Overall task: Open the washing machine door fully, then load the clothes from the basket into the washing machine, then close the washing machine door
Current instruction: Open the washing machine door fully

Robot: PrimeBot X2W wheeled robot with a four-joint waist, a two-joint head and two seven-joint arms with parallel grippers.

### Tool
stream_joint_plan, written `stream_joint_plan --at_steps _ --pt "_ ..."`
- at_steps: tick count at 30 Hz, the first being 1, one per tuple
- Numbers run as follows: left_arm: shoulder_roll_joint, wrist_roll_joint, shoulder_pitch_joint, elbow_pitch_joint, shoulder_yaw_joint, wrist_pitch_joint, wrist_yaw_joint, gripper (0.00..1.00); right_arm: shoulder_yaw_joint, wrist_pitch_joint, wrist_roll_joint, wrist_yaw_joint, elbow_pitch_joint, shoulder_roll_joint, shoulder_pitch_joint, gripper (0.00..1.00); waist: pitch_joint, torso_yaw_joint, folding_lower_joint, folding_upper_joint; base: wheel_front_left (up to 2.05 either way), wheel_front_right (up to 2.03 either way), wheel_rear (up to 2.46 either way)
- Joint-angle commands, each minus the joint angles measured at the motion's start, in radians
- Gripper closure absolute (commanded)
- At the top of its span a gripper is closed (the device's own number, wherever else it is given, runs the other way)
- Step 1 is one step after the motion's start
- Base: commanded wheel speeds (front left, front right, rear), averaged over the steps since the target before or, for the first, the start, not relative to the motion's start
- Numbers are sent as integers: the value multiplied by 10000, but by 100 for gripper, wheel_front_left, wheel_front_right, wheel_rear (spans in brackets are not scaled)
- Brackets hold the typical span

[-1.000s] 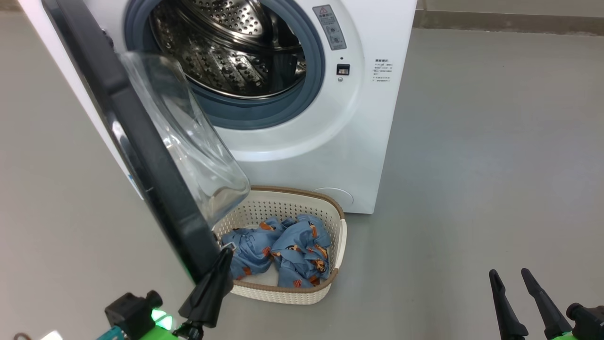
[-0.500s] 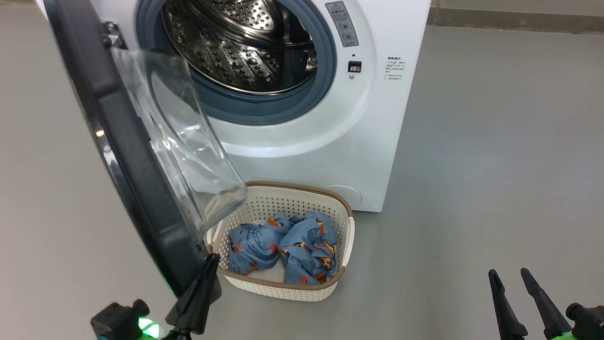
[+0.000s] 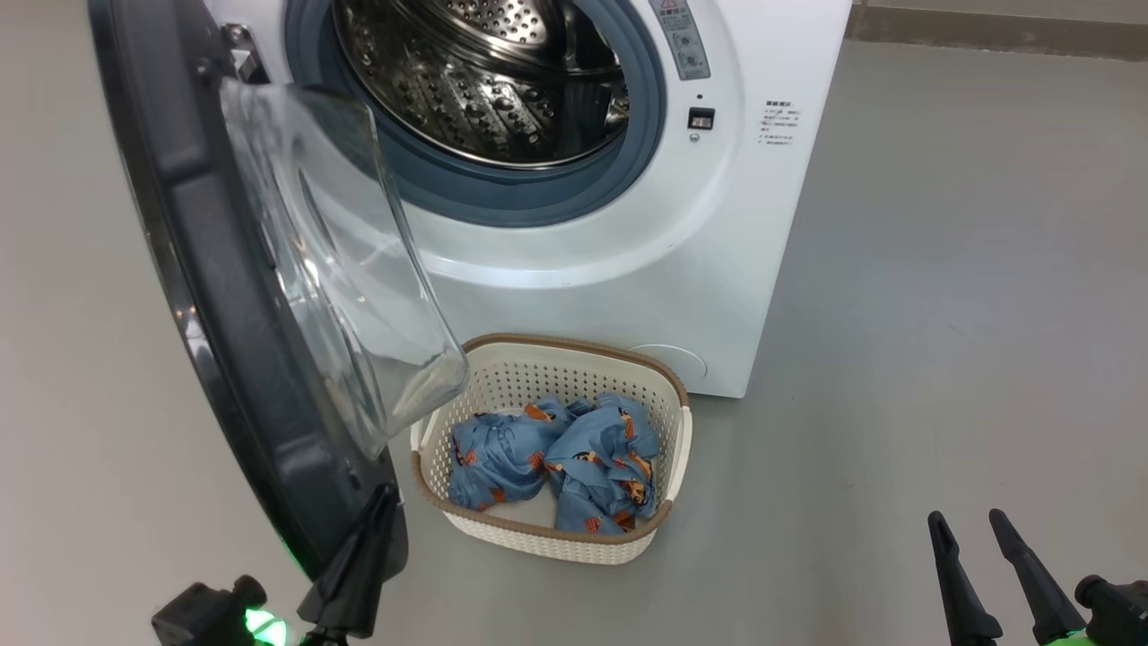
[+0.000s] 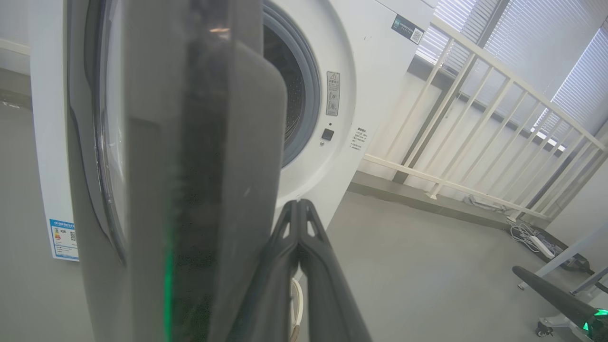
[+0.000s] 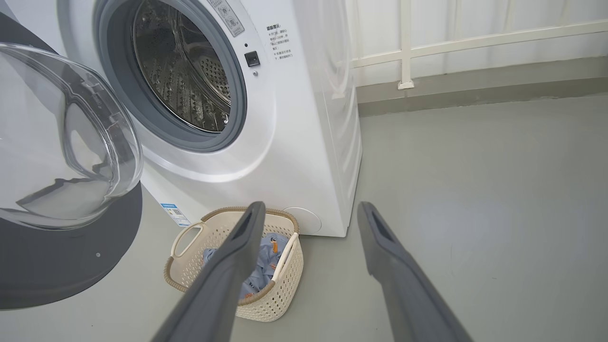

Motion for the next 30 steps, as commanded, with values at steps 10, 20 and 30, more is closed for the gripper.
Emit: stream_joint_plan --at_steps 10,20,30 --pt "313 132 69 -665 840 -65 723 100 208 -120 -26 29 -259 -118 -235 0 54 212 0 0 0 0 0" --pt "555 168 170 -933 1207 68 1177 100 164 -120 -46 29 -276 -108 -226 0 101 432 0 0 0 0 0" --pt "1027 188 -206 -379 1803 69 1515 100 246 -120 -62 29 -255 -79 -267 0 104 514 0 0 0 0 0"
